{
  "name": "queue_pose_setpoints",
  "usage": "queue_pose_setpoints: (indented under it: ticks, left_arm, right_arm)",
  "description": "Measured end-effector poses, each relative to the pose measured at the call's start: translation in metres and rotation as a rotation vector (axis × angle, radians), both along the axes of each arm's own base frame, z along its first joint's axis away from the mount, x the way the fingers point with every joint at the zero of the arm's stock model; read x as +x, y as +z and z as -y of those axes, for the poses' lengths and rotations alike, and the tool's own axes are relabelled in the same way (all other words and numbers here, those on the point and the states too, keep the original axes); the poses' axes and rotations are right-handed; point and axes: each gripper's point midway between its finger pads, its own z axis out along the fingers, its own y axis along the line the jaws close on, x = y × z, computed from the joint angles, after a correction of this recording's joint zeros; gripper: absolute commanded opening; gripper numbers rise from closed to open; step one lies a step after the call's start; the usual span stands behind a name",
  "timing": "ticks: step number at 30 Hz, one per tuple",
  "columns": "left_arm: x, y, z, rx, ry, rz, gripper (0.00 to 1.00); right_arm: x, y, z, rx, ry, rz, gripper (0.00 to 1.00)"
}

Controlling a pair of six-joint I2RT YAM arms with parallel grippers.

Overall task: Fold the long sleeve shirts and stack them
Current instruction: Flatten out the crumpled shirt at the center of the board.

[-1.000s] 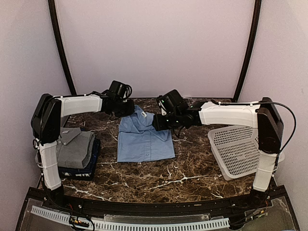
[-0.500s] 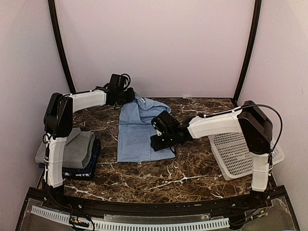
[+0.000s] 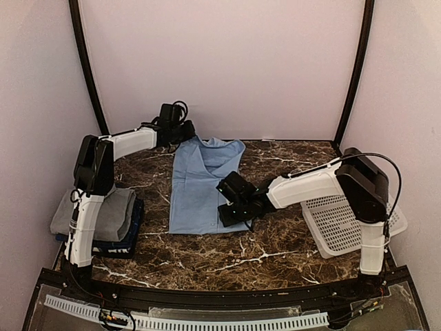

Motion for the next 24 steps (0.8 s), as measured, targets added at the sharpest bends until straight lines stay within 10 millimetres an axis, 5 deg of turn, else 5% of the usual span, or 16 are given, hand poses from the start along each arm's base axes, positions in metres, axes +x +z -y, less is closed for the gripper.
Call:
queue_pose_setpoints:
  ticks: [6, 11, 18, 24]
  left_arm:
    - [0.003, 0.0, 0.008, -0.041, -0.022, 0.003, 0.41]
    - [-0.001, -0.003, 0.015, -0.062, -0.064, -0.023, 0.58]
    - [-0.014, 0.002, 0.022, -0.068, -0.125, -0.061, 0.64]
    - [-0.06, 0.013, 0.011, -0.07, -0.165, -0.121, 0.62]
  right_arm:
    - [-0.042, -0.001, 0.018, 0.003, 0.0, -0.047, 0.51]
    - [-0.075, 0.0, 0.023, 0.04, 0.007, -0.109, 0.51]
    - [-0.1, 0.005, 0.04, 0.067, -0.003, -0.195, 0.51]
    - [-0.105, 0.01, 0.053, 0.046, -0.016, -0.214, 0.52]
